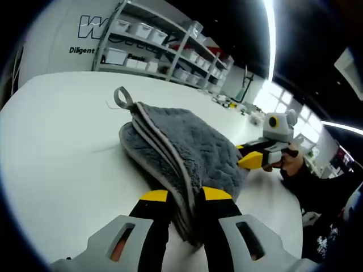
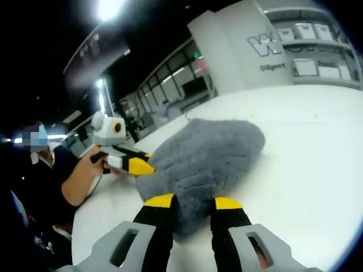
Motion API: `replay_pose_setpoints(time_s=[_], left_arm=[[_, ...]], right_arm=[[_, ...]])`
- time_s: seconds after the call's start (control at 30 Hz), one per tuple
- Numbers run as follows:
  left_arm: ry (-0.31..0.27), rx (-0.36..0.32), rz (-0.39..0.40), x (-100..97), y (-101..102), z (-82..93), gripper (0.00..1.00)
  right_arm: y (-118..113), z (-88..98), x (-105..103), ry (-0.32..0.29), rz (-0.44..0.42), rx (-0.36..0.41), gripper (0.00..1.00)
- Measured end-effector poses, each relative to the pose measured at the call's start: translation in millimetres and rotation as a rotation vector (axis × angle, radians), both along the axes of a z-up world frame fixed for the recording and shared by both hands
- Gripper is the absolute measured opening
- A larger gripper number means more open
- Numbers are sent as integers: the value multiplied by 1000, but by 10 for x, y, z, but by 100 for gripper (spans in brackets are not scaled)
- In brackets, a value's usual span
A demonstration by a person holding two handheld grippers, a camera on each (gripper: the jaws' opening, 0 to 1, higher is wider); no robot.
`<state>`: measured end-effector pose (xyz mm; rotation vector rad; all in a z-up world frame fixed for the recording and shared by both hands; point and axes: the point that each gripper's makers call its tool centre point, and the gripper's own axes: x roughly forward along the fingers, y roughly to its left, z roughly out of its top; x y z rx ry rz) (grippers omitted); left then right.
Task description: Open the folded towel by lifting each exposed corner and separating the folded layers until the towel lies flat within the target outline without major curled edges
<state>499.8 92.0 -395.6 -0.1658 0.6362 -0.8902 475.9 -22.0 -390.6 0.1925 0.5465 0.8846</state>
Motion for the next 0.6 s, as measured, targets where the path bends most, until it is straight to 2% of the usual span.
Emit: replay_pose_setpoints(time_s=[0.37,0.6], left_arm=[[-17,3,7,-220,-29,-14,18],[-23,10,2,-411,-55,-20,18]], right_arm=[[5,-12,-194,17,-12,5,20],[22,-20,-385,-3,-5,-7,19]])
